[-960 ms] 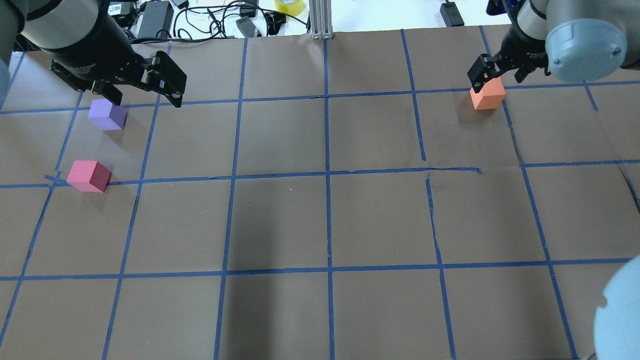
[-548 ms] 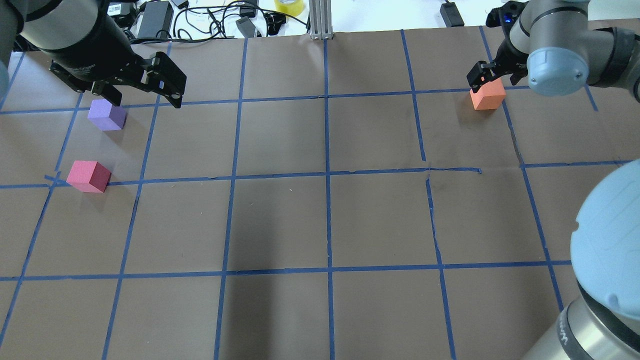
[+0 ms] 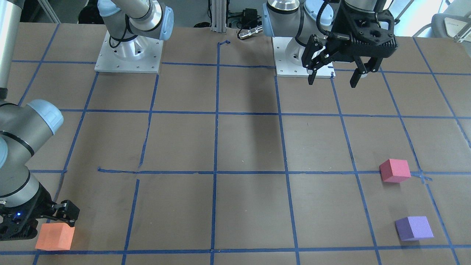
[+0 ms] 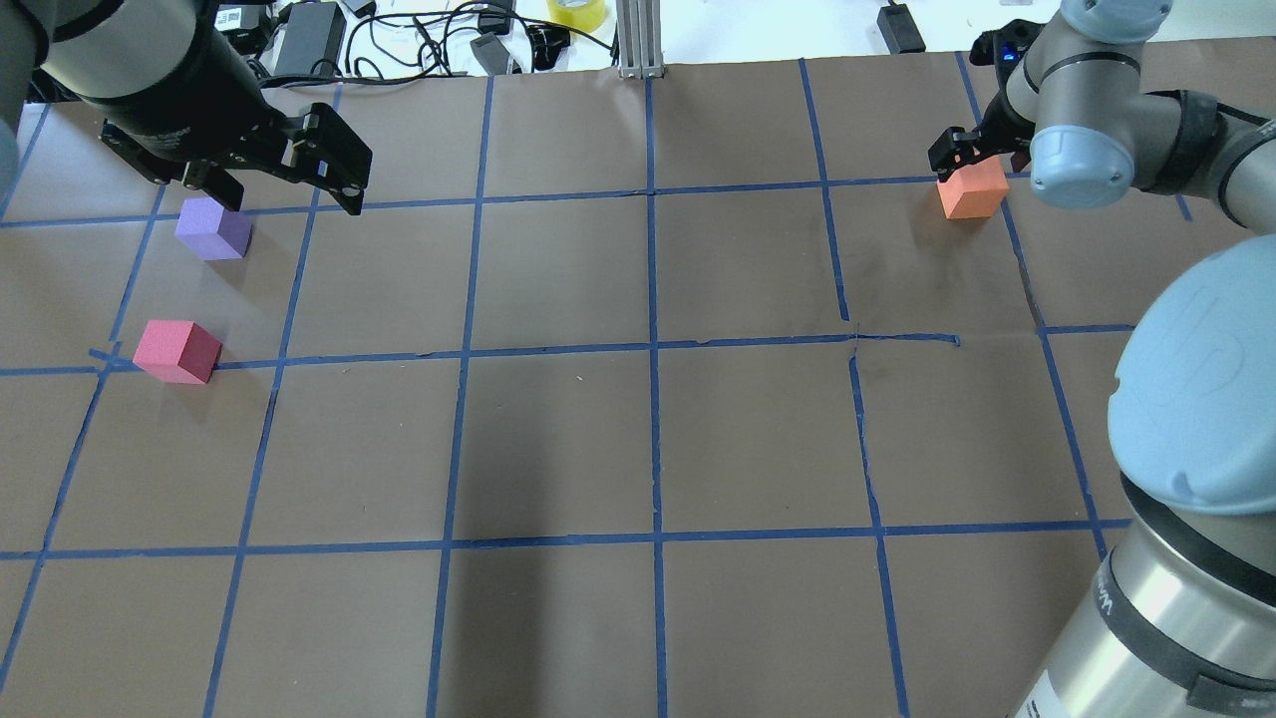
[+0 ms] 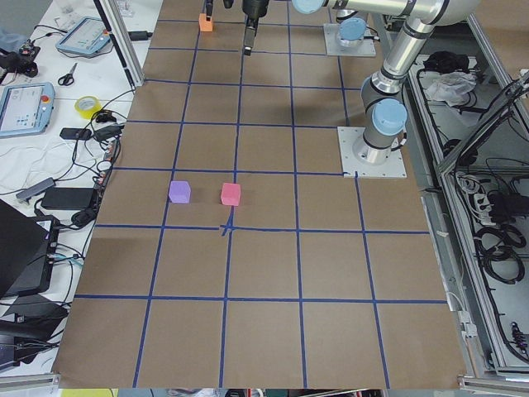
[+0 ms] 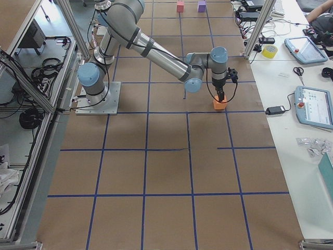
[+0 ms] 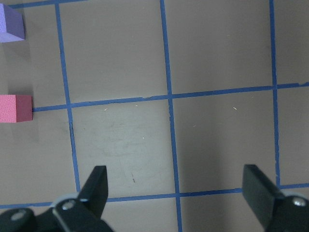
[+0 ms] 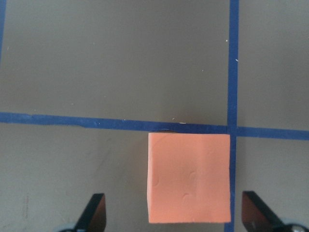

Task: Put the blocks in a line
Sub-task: 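Lower the right gripper over the orange cube and close on it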

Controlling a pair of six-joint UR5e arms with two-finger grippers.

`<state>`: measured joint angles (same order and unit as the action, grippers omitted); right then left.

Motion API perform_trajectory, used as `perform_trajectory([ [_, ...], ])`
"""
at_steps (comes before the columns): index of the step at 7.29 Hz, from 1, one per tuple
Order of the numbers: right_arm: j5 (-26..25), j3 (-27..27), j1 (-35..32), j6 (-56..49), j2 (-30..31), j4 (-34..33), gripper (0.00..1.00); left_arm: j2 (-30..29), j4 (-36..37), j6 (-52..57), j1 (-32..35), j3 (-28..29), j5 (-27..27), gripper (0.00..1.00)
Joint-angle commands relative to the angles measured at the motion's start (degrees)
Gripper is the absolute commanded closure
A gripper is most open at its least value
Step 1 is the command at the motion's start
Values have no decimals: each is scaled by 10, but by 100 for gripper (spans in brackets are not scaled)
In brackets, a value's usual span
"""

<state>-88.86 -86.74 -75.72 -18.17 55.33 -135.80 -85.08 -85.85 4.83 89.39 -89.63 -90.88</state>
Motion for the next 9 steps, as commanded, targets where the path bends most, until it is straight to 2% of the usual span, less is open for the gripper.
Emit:
perform_trajectory([
  [1,0,14,0,-2,-24,-4,0,0,1,0,0,-4,0,0],
  [5,-10,14,0,-6,-41,-4,0,1,1,0,0,-4,0,0],
  [6,-8,14,0,-7,-41,-5,15,1,1,0,0,-4,0,0],
  [7,-4,14,0,-6,-43,-4,79,1,1,0,0,-4,0,0],
  [8,-8,14,0,-6,-44,-4,100,1,1,0,0,-4,0,0],
  [9,-9,15,0,-1,-39,-3,100,1,1,0,0,-4,0,0],
])
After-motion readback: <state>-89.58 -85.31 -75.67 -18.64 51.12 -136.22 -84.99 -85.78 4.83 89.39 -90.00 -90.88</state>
